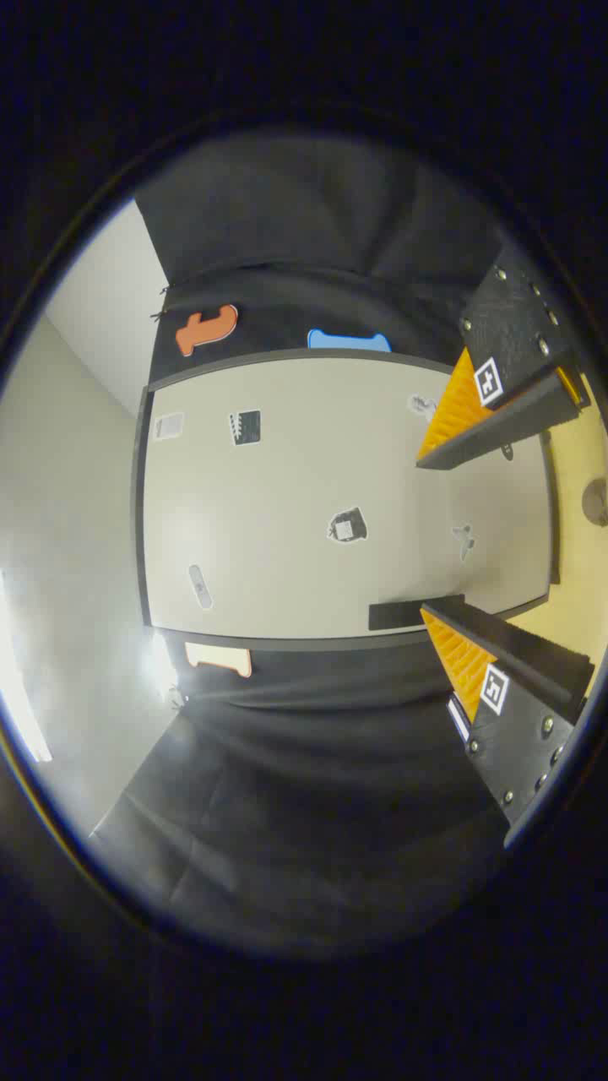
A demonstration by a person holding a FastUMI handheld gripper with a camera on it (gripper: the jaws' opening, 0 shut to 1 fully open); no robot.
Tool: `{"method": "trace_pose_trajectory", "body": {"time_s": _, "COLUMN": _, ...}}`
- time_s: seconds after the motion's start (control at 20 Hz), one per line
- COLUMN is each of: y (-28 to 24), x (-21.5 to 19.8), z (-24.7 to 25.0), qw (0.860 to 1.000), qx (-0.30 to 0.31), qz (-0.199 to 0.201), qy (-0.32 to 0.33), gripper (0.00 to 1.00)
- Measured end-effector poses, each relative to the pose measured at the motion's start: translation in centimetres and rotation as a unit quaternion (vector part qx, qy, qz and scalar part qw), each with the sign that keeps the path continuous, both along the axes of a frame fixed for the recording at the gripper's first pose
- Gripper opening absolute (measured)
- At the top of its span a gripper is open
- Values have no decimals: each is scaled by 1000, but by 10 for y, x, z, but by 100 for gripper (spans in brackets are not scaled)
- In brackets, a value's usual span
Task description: Open the shoe cabinet door, grab the shoes and put them into the shoe cabinet, then close the shoe cabinet door.
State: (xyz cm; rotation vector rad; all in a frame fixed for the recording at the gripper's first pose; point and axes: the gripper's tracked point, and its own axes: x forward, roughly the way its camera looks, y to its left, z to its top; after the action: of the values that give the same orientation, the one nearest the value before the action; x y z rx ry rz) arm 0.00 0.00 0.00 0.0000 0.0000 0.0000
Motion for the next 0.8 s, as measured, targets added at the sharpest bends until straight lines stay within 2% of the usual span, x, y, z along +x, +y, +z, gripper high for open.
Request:
{"method": "trace_pose_trajectory", "body": {"time_s": 0.1, "y": 6, "x": 1, "z": 1, "qw": 1000, "qx": 0, "qz": 10, "qy": -2, "gripper": 95}}
{"method": "trace_pose_trajectory", "body": {"time_s": 0.35, "y": 6, "x": 7, "z": -3, "qw": 1000, "qx": -1, "qz": -1, "qy": 1, "gripper": 95}}
{"method": "trace_pose_trajectory", "body": {"time_s": 0.8, "y": 25, "x": 21, "z": -4, "qw": 1000, "qx": -8, "qz": 9, "qy": 0, "gripper": 95}}
